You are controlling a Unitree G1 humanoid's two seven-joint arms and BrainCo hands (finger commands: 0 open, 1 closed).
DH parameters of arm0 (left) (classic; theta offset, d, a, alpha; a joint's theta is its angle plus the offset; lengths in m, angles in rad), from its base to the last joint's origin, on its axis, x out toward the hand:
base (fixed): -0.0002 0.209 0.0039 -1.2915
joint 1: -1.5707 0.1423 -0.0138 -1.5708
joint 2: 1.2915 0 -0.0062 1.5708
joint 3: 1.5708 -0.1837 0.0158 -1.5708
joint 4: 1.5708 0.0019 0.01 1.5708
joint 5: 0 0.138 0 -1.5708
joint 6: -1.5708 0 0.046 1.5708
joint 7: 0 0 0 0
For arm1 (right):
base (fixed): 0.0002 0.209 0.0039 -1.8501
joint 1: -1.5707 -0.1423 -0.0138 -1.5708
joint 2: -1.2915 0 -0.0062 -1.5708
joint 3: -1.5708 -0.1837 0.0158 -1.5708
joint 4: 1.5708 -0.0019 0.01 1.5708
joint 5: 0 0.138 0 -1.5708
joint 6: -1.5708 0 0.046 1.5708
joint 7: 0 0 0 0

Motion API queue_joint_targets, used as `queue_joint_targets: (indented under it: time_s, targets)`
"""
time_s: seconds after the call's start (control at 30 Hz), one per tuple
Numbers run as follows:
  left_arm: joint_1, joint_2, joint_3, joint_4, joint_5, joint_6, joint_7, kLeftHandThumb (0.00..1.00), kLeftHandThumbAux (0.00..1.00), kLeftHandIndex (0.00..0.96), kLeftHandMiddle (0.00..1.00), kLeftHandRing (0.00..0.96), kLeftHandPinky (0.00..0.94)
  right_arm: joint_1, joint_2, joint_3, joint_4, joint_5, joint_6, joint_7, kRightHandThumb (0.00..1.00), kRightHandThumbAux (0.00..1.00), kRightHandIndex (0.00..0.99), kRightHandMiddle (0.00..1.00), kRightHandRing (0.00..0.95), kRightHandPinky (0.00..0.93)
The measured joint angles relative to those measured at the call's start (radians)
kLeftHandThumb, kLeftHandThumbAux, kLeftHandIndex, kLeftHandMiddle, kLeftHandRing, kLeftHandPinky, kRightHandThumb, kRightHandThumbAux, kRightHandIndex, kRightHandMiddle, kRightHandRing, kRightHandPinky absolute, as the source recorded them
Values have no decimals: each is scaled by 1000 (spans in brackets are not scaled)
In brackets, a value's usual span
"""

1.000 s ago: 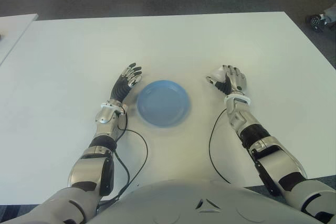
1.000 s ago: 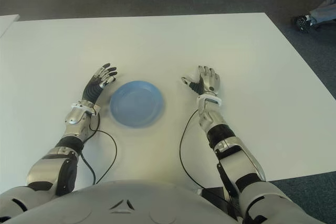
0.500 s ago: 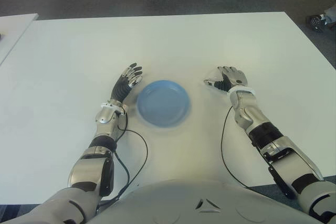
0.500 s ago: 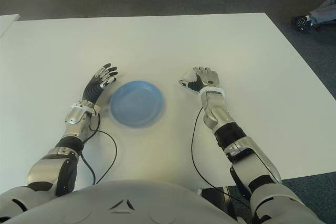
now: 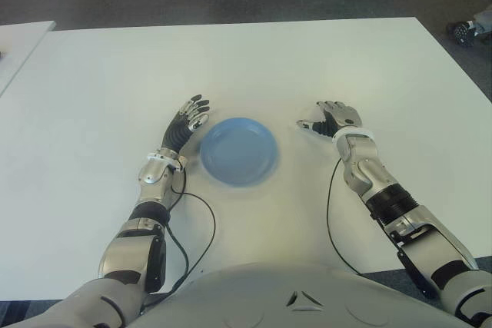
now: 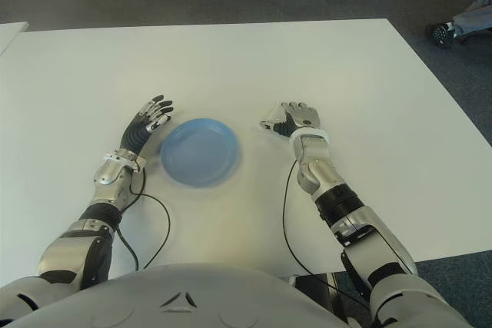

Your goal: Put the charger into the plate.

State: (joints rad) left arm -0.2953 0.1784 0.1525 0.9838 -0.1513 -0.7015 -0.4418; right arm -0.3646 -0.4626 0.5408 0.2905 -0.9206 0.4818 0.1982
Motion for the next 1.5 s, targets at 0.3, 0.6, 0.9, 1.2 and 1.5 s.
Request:
queue_joint_targets:
  time_s: [0.3, 0.6, 0.9, 1.2, 1.5]
  targets:
    - [2, 0, 1, -4, -9, 0, -11, 24, 495, 101, 157, 160, 175, 10, 0, -11, -17, 2, 0, 8, 285, 121, 0, 0, 0, 0]
    - [5, 1, 2, -5, -10, -5, -16, 17, 494, 101, 163, 161, 171, 19, 0, -20, -30, 2, -2, 8, 274, 129, 0, 0, 0, 0]
    - [9, 4, 1, -5, -8, -23, -16, 11, 481, 93, 165, 164, 171, 36, 3, -32, -45, 3, -10, -1, 293, 127, 0, 0, 0, 0]
    - [10, 8, -2, -4, -3, -44, -16, 7, 463, 99, 162, 154, 152, 43, 4, -38, -48, 2, -19, -10, 333, 124, 0, 0, 0, 0]
    - [10, 16, -4, -4, 15, -63, -7, 1, 454, 97, 160, 150, 146, 48, 3, -38, -46, -2, -38, -34, 361, 121, 0, 0, 0, 0]
